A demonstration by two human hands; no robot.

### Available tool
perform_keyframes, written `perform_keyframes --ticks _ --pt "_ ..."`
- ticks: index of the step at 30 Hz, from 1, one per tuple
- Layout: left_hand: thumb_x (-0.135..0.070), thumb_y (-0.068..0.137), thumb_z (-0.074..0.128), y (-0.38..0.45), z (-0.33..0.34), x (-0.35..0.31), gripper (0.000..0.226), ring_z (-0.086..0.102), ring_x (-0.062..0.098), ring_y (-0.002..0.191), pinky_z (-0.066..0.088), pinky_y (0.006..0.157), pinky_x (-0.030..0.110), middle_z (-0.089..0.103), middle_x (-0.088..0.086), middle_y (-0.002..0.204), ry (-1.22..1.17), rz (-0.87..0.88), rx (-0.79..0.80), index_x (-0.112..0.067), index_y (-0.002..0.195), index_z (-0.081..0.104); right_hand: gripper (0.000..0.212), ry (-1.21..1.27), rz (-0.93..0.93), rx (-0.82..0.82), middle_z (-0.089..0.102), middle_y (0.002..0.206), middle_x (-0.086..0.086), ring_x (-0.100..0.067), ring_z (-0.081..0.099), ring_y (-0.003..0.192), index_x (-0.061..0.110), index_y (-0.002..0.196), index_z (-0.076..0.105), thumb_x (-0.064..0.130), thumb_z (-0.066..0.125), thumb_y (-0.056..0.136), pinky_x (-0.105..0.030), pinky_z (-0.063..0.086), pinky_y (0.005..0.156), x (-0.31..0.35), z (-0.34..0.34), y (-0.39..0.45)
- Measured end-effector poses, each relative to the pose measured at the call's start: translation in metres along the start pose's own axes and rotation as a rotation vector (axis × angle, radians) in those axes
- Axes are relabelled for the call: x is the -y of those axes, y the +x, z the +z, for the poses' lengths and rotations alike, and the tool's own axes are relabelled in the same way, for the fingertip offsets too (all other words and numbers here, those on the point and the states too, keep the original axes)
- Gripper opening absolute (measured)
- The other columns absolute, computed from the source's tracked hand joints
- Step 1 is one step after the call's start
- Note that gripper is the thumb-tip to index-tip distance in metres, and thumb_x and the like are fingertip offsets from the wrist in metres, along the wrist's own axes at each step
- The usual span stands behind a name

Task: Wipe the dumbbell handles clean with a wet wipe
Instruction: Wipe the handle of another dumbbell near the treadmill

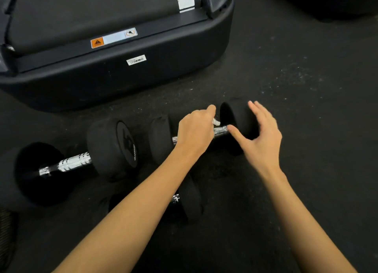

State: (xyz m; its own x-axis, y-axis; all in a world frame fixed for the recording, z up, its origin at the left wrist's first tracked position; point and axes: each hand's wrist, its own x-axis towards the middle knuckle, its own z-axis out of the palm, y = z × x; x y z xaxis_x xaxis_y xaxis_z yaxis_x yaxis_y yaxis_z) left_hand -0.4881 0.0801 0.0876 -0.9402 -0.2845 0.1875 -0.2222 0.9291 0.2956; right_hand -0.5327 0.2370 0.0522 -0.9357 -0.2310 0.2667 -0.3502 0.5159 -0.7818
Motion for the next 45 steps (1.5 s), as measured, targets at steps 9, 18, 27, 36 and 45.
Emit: perform_keyframes --ticks 9,18,27,36,45 --pt "-0.028 0.065 0.084 -0.025 0.047 -0.010 0.041 0.069 0.010 0.087 0.049 0.057 0.023 0.073 -0.001 0.096 0.462 0.261 0.063 -0.016 0.103 0.074 0.067 0.090 -0.024 -0.022 0.047 0.149 0.000 -0.007 0.037 0.141 0.015 0.142 0.049 0.023 0.078 0.082 -0.021 0.029 0.116 -0.009 0.012 -0.003" --pt "-0.024 0.070 0.078 -0.047 0.057 -0.012 0.048 0.065 0.017 0.114 0.051 0.093 0.026 0.070 0.004 0.119 0.506 0.296 0.117 -0.013 0.117 0.071 0.064 0.134 -0.016 -0.073 0.049 0.147 0.002 -0.005 0.039 0.139 0.017 0.141 0.052 0.023 0.078 0.083 -0.032 0.035 0.115 -0.009 0.016 -0.003" --pt "-0.030 0.076 0.077 -0.024 0.050 -0.025 0.060 0.061 0.014 0.118 0.052 0.087 0.023 0.067 0.003 0.124 0.444 0.128 0.158 -0.012 0.131 0.060 0.062 0.144 -0.023 -0.117 0.052 0.145 0.001 -0.004 0.042 0.137 0.016 0.139 0.054 0.025 0.078 0.082 -0.036 0.039 0.113 -0.009 0.020 -0.004" --pt "-0.019 0.083 0.059 -0.047 0.058 -0.013 0.050 0.055 0.019 0.127 0.045 0.104 0.032 0.061 0.005 0.134 0.423 0.200 0.138 -0.012 0.132 0.059 0.062 0.167 0.001 -0.106 0.050 0.146 0.004 -0.003 0.042 0.137 0.020 0.138 0.055 0.023 0.079 0.081 -0.036 0.039 0.113 -0.011 0.018 -0.006" --pt "-0.019 0.069 0.083 -0.039 0.056 -0.018 0.073 0.057 0.020 0.125 0.046 0.102 0.029 0.062 0.007 0.133 0.372 0.092 0.179 -0.008 0.135 0.056 0.062 0.155 0.014 -0.076 0.049 0.148 0.004 -0.002 0.039 0.138 0.020 0.140 0.053 0.024 0.077 0.083 -0.034 0.038 0.114 -0.009 0.017 -0.004"
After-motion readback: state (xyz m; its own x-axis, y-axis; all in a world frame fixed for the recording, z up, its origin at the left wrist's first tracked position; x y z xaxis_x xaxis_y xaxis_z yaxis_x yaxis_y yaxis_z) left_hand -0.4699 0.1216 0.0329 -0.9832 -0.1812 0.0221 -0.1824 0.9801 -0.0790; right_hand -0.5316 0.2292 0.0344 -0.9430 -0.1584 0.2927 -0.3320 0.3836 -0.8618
